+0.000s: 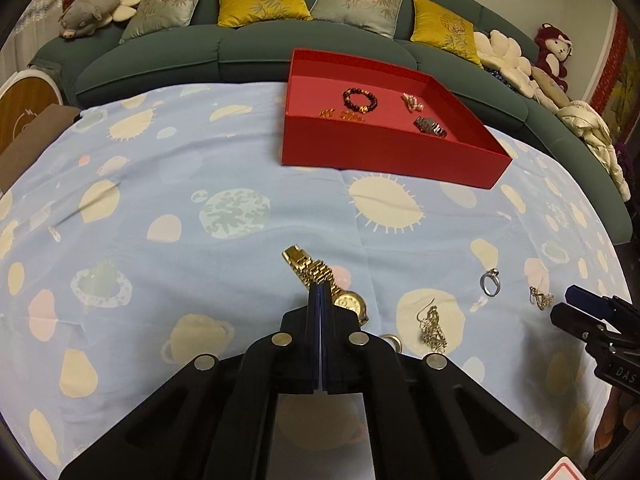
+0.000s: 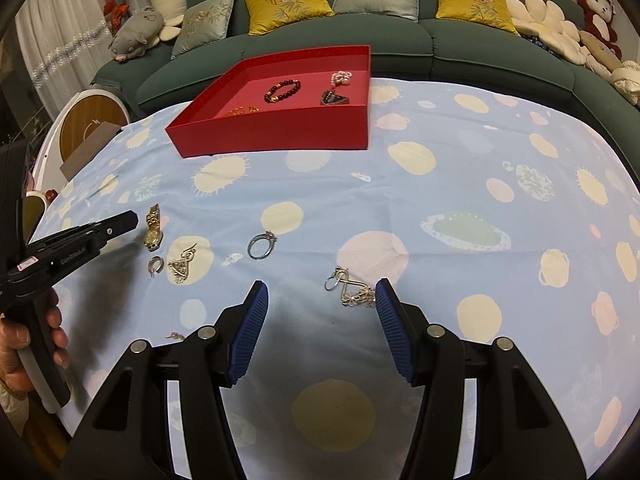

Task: Organize jewelry
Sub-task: 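Grasp the gold watch with the left gripper and lift it, then grasp the silver chain pendant with the right gripper while the left gripper holds the gold watch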

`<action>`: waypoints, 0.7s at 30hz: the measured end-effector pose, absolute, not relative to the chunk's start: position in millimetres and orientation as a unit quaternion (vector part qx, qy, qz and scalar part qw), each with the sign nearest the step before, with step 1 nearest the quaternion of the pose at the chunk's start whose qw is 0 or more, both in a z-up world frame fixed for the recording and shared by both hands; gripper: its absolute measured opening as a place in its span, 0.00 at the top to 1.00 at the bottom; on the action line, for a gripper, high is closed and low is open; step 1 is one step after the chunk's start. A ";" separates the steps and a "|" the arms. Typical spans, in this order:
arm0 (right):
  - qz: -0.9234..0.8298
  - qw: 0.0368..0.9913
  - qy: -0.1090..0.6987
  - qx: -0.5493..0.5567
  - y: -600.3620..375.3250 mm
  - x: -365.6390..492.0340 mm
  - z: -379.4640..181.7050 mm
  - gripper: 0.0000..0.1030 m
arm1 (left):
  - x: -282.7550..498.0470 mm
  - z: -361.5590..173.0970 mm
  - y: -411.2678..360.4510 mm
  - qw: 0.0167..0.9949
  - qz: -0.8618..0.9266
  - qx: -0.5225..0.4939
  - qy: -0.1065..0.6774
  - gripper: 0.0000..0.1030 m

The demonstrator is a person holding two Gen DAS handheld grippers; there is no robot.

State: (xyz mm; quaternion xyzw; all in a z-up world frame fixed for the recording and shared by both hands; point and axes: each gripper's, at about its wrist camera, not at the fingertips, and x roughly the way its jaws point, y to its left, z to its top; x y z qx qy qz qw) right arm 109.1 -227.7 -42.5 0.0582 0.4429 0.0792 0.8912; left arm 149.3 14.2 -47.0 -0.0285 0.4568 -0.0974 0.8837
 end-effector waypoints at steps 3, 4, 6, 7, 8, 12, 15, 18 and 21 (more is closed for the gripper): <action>0.081 0.891 0.441 0.067 -228.8 109.0 -40.7 0.48 | 148.4 -53.3 14.0 0.879 -0.089 -0.032 0.467 0.90; 0.083 0.892 0.439 0.065 -227.6 108.6 -38.9 0.48 | 148.0 -53.0 12.9 0.881 -0.086 -0.031 0.464 0.84; 0.087 0.894 0.435 0.063 -224.5 108.1 -35.8 0.48 | 148.4 -52.0 9.7 0.885 -0.085 -0.032 0.457 0.74; 0.089 0.894 0.435 0.064 -223.4 108.3 -35.0 0.48 | 149.1 -51.4 6.4 0.886 -0.086 -0.033 0.455 0.72; 0.091 0.894 0.435 0.064 -222.0 108.4 -34.6 0.48 | 149.0 -50.8 3.0 0.886 -0.092 -0.034 0.454 0.72; 0.095 0.893 0.435 0.061 -218.1 107.4 -34.3 0.48 | 149.6 -50.6 -13.6 0.888 -0.099 -0.017 0.449 0.61; 0.095 0.893 0.435 0.060 -218.8 107.4 -34.7 0.48 | 151.0 -58.7 -17.9 0.889 -0.095 -0.002 0.448 0.62; 0.092 0.893 0.435 0.062 -221.5 107.5 -34.6 0.48 | 147.1 -60.2 -15.2 0.891 -0.089 0.012 0.445 0.80; 0.091 0.894 0.433 0.062 -223.0 107.8 -33.3 0.48 | 144.4 -59.3 -8.6 0.889 -0.096 0.000 0.447 0.81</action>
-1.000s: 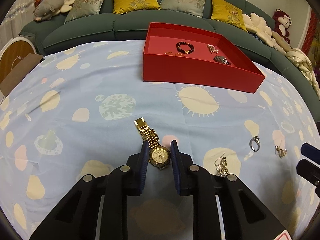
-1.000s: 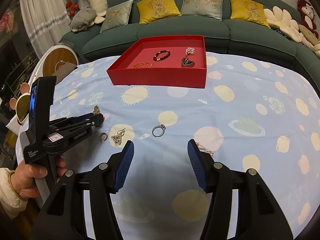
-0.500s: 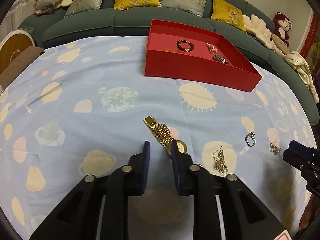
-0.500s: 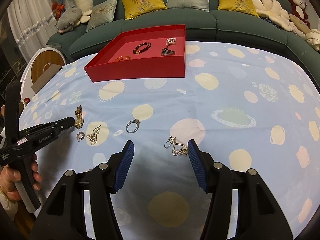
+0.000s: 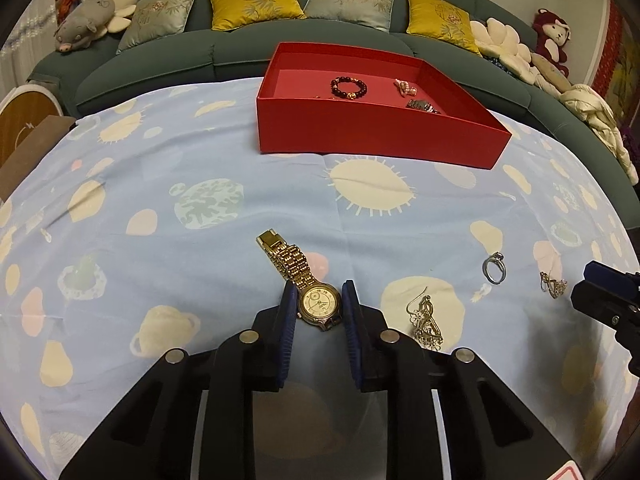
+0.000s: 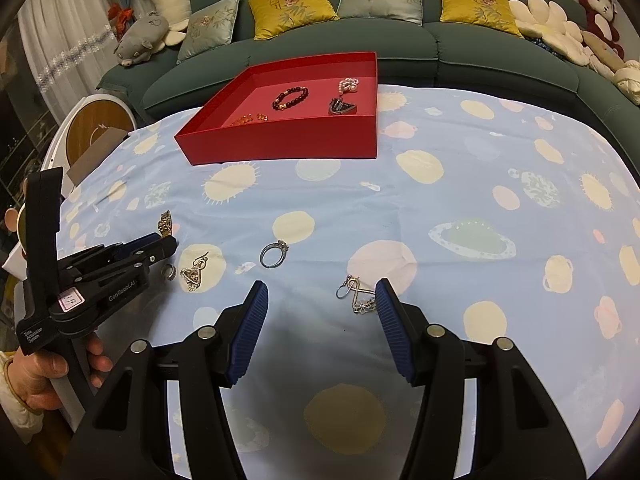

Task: Organize jewelry
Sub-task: 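Grasp the silver chain pendant with the right gripper while the left gripper holds the gold watch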

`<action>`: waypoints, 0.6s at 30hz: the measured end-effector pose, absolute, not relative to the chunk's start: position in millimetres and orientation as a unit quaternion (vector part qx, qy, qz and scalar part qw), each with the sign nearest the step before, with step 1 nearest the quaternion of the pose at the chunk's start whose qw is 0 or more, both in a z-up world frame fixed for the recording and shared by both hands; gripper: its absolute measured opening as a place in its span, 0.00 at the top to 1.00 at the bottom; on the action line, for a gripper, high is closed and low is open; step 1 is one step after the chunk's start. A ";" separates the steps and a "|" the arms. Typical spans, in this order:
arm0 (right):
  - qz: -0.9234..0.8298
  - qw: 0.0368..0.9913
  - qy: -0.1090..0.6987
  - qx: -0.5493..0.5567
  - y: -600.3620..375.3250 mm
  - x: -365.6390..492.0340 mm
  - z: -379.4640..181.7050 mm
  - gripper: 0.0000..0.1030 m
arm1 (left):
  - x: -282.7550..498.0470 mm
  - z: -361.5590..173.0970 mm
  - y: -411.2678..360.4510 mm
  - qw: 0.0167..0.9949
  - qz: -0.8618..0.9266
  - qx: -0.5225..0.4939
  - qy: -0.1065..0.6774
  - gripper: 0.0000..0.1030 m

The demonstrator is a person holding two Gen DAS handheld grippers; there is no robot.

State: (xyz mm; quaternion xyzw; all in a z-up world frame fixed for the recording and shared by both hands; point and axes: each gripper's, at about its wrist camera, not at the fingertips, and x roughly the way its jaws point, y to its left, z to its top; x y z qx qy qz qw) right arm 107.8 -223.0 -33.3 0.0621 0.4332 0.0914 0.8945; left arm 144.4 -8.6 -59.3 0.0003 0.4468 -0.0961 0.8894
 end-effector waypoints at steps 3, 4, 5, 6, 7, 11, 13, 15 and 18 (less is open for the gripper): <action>0.091 0.895 0.433 0.063 -223.1 108.1 -32.8 0.48 | 140.6 -58.4 -9.0 0.888 -0.102 0.006 0.448 0.81; 0.092 0.895 0.433 0.063 -223.0 108.0 -32.8 0.48 | 139.4 -57.5 -8.5 0.888 -0.105 0.004 0.448 0.81; 0.092 0.895 0.433 0.061 -222.9 108.0 -32.9 0.48 | 138.7 -56.4 -7.6 0.888 -0.108 0.002 0.448 0.81; 0.091 0.895 0.433 0.060 -223.0 108.4 -33.5 0.48 | 137.8 -54.8 -6.3 0.888 -0.110 -0.001 0.447 0.81; 0.090 0.895 0.434 0.059 -223.3 108.5 -34.7 0.48 | 136.9 -52.3 -4.6 0.889 -0.111 -0.004 0.445 0.81; 0.082 0.890 0.444 0.056 -226.4 112.8 -44.6 0.48 | 132.9 -41.5 0.7 0.892 -0.119 -0.019 0.437 0.81; 0.078 0.889 0.449 0.051 -226.8 116.4 -50.1 0.48 | 131.5 -36.1 3.8 0.893 -0.122 -0.025 0.432 0.81; 0.076 0.888 0.452 0.045 -226.8 119.5 -54.6 0.48 | 130.8 -31.7 6.3 0.895 -0.123 -0.028 0.427 0.81; 0.069 0.886 0.456 0.043 -227.4 123.9 -60.3 0.49 | 130.3 -26.2 10.9 0.897 -0.125 -0.035 0.422 0.81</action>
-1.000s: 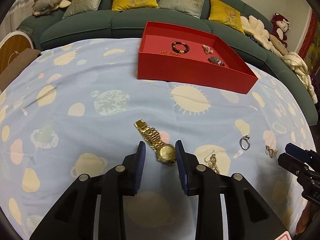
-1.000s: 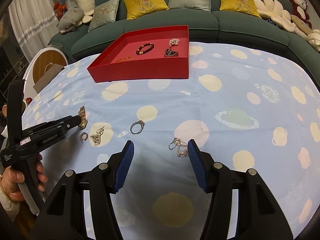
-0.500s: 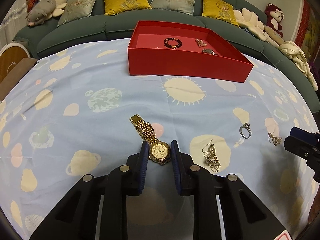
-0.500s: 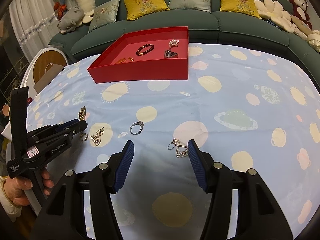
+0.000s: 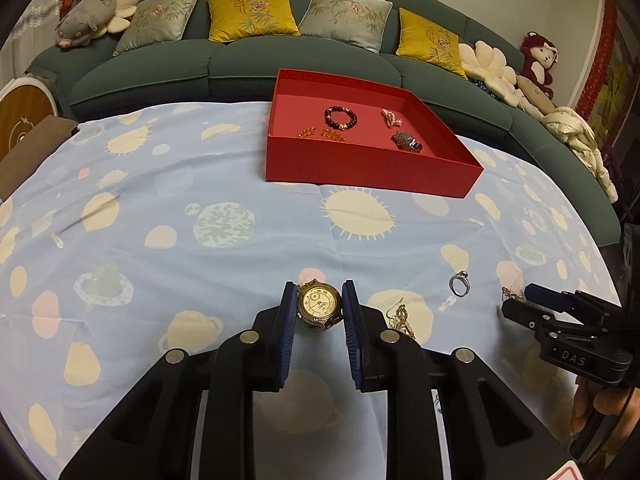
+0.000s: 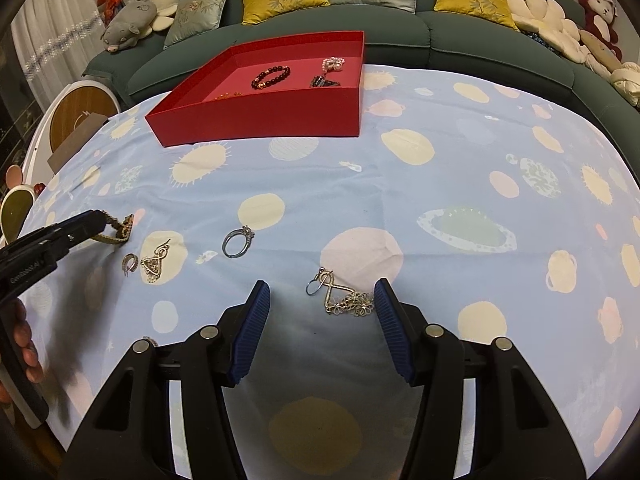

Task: Organize jewelry
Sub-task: 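Grasp the silver chain pendant with the right gripper while the left gripper holds the gold watch, then carry gold watch and silver pendant into the red tray and open both grippers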

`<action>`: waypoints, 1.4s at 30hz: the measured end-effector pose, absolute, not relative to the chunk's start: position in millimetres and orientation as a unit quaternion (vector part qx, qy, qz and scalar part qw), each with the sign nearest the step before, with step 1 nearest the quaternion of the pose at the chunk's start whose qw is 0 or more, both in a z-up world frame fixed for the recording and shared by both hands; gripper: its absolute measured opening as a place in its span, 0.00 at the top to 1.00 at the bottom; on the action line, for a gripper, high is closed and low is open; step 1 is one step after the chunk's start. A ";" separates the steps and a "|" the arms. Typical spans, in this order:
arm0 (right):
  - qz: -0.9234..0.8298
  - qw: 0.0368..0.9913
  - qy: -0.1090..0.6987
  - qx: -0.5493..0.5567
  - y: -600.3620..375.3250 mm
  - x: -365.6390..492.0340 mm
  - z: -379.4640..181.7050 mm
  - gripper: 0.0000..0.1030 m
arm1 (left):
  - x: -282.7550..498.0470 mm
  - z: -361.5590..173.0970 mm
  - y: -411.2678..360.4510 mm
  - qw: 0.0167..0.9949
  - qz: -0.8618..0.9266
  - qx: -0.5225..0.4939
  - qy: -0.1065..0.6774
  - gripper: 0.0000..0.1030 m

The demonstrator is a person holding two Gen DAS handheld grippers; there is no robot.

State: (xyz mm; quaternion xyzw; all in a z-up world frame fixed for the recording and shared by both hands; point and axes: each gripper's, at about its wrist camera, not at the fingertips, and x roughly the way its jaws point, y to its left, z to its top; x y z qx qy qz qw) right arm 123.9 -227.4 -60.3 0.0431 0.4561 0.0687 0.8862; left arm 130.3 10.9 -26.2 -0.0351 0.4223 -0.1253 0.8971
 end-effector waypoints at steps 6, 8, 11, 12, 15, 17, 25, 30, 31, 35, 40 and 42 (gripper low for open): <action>0.062 0.886 0.458 0.043 -228.7 125.1 -64.5 0.56 | 127.7 -18.6 19.1 0.900 -0.127 -0.043 0.415 0.81; 0.062 0.885 0.459 0.042 -229.0 125.4 -65.0 0.61 | 127.3 -16.3 21.0 0.901 -0.127 -0.045 0.412 0.81; 0.059 0.886 0.459 0.035 -229.0 125.3 -65.2 0.64 | 127.1 -14.2 23.0 0.902 -0.129 -0.048 0.410 0.81; 0.057 0.886 0.459 0.034 -229.3 124.9 -65.1 0.67 | 126.8 -13.9 23.3 0.902 -0.129 -0.048 0.409 0.81; 0.054 0.886 0.458 0.036 -231.9 123.9 -64.5 0.80 | 126.2 -12.2 23.7 0.903 -0.130 -0.049 0.406 0.81; 0.053 0.886 0.459 0.038 -233.8 123.5 -64.4 0.89 | 125.9 -10.6 23.7 0.904 -0.130 -0.050 0.404 0.81; 0.064 0.893 0.442 0.060 -236.8 119.8 -51.6 0.90 | 125.2 -4.3 26.1 0.906 -0.133 -0.056 0.397 0.81; 0.078 0.906 0.410 0.072 -234.9 114.7 -26.8 0.90 | 122.8 7.6 26.3 0.911 -0.136 -0.056 0.385 0.81; 0.080 0.908 0.404 0.075 -234.6 114.2 -21.3 0.90 | 122.4 10.8 25.9 0.912 -0.137 -0.056 0.382 0.81; 0.090 0.917 0.379 0.082 -231.2 112.7 0.5 0.90 | 119.4 26.0 24.2 0.919 -0.142 -0.056 0.364 0.81; 0.105 0.928 0.346 0.085 -225.0 109.5 30.2 0.90 | 117.6 47.7 25.0 0.927 -0.146 -0.061 0.341 0.81; 0.110 0.932 0.333 0.086 -223.0 108.8 41.8 0.90 | 118.8 56.4 24.8 0.929 -0.147 -0.062 0.334 0.81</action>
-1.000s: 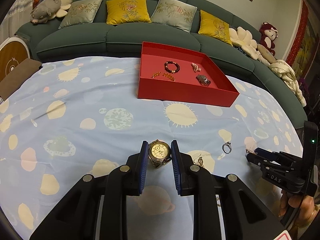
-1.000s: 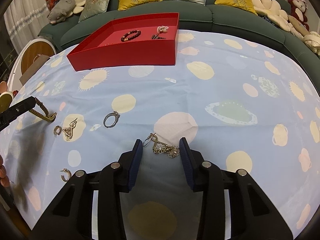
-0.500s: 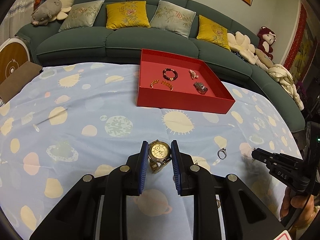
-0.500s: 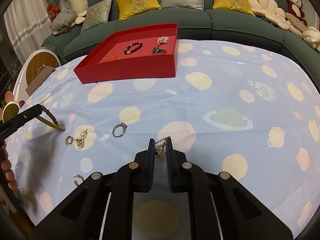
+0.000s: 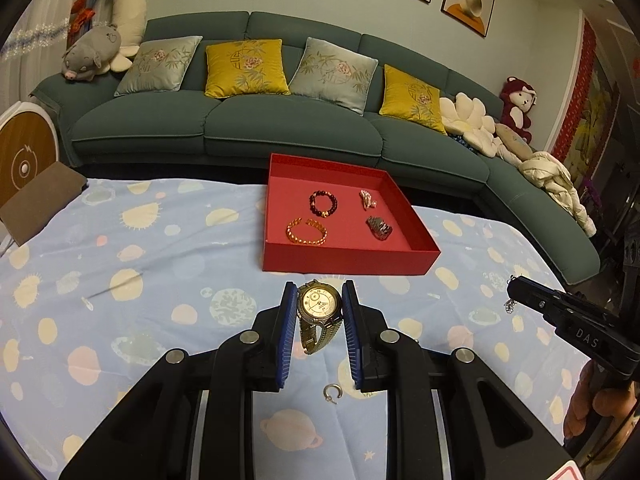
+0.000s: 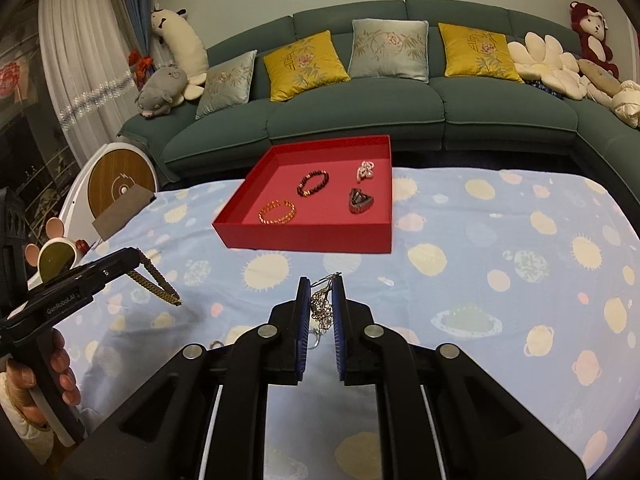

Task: Organize jewelry
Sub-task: 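Carry gold watch and silver pendant into the red tray and open both grippers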

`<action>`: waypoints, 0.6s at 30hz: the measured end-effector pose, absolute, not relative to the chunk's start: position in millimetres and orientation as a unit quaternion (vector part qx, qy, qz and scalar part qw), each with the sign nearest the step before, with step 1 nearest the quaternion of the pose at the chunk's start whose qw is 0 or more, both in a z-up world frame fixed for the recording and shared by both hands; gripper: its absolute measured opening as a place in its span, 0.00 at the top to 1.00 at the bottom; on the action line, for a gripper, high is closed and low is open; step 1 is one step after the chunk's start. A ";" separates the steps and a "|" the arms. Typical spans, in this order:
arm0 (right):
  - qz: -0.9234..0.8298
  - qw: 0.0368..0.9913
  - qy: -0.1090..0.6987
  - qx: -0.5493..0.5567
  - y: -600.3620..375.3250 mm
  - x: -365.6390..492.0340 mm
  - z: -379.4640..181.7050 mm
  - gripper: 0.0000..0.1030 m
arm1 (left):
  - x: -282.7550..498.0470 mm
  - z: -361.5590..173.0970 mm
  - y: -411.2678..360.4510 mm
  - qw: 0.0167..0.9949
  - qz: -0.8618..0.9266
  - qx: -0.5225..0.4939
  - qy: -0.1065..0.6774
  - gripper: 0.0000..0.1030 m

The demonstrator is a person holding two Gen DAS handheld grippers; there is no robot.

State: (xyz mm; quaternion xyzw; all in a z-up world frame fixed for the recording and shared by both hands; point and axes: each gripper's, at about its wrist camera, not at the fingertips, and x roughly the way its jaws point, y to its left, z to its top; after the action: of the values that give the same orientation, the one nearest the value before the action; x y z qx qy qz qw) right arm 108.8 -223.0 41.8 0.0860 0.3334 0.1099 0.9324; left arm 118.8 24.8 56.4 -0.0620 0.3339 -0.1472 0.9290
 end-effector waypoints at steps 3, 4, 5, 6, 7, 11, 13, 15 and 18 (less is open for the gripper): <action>0.121 0.935 0.319 0.091 -220.4 113.3 60.2 0.90 | 125.4 71.9 22.6 0.933 -0.150 -0.058 0.321 0.81; 0.125 0.937 0.314 0.093 -219.7 116.2 67.0 0.90 | 128.5 77.5 21.3 0.935 -0.151 -0.054 0.317 0.81; 0.127 0.938 0.309 0.092 -218.9 119.8 73.8 0.90 | 131.9 82.6 20.3 0.936 -0.153 -0.052 0.313 0.81; 0.128 0.940 0.303 0.091 -218.5 123.8 79.4 0.90 | 137.3 87.6 18.5 0.937 -0.154 -0.049 0.310 0.81; 0.129 0.941 0.298 0.092 -218.8 129.3 84.8 0.90 | 143.4 91.4 16.2 0.937 -0.157 -0.045 0.308 0.81; 0.132 0.941 0.294 0.104 -220.3 163.4 94.2 0.90 | 177.1 105.0 0.2 0.941 -0.159 -0.020 0.298 0.81; 0.132 0.939 0.298 0.108 -219.9 184.3 93.2 0.90 | 195.7 107.7 -7.5 0.942 -0.159 -0.015 0.296 0.81; 0.131 0.936 0.306 0.111 -219.0 207.3 90.0 0.90 | 218.3 106.6 -14.7 0.942 -0.157 -0.015 0.296 0.81; 0.135 0.929 0.320 0.124 -218.6 239.3 81.9 0.90 | 253.5 100.2 -25.1 0.941 -0.152 -0.014 0.300 0.81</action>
State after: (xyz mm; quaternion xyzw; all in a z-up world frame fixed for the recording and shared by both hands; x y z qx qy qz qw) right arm 239.3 -218.6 81.9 0.1239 0.3205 0.1352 0.9293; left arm 253.5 -25.1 100.2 -0.0136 0.3005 -0.1524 0.9414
